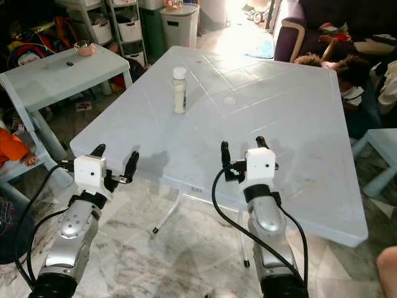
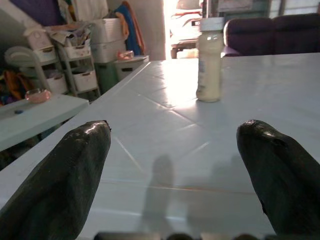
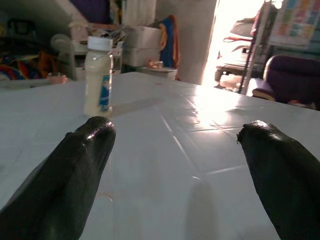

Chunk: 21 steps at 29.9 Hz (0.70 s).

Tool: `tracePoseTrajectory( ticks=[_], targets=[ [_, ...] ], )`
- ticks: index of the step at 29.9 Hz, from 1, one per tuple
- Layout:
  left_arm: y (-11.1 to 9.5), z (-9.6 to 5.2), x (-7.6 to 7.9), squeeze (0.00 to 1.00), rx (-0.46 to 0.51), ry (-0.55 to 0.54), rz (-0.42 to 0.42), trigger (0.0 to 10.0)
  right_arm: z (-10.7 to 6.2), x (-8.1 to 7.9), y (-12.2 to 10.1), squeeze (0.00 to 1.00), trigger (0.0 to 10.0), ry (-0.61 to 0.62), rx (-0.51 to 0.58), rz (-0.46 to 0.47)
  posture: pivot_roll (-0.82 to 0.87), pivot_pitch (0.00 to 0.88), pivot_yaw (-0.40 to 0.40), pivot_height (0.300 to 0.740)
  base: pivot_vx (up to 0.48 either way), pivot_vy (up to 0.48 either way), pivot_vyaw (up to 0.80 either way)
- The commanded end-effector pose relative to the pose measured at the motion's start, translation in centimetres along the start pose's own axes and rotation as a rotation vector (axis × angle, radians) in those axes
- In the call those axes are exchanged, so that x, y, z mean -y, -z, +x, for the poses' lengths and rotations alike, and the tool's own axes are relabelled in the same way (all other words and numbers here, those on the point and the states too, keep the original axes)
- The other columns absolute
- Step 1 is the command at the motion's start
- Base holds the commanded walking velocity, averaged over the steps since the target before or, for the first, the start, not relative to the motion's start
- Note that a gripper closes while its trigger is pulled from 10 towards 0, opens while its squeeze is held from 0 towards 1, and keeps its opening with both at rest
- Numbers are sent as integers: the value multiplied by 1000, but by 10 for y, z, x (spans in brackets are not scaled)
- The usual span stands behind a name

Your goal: Restocking fridge

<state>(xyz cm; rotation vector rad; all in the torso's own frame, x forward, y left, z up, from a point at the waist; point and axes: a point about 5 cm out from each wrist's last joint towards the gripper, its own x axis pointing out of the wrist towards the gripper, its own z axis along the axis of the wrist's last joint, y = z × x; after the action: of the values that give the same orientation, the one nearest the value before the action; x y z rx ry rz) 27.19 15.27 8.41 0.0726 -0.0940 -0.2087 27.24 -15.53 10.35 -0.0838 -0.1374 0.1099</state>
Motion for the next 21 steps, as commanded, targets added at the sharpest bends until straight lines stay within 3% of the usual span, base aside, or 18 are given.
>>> tracePoseTrajectory(
  ticks=[1,6,16,21],
  targets=[
    [-1,4,1,0,0,9,-3,10000,3,-2,-3,0,10000,-23,13,-8,-54,0,-1,740,461,0,0],
    [0,4,1,0,-7,2,-10,10000,1,-4,-3,0,10000,-48,14,-13,-55,0,-5,740,435,0,0],
    [-1,5,2,0,-1,1,2,10000,3,-7,-3,0,10000,-63,16,-21,-50,0,-7,740,385,247,0],
    [-2,4,2,0,8,2,-5,10000,2,-9,-1,0,10000,-53,8,-23,-47,0,-5,740,0,0,0]
  ],
)
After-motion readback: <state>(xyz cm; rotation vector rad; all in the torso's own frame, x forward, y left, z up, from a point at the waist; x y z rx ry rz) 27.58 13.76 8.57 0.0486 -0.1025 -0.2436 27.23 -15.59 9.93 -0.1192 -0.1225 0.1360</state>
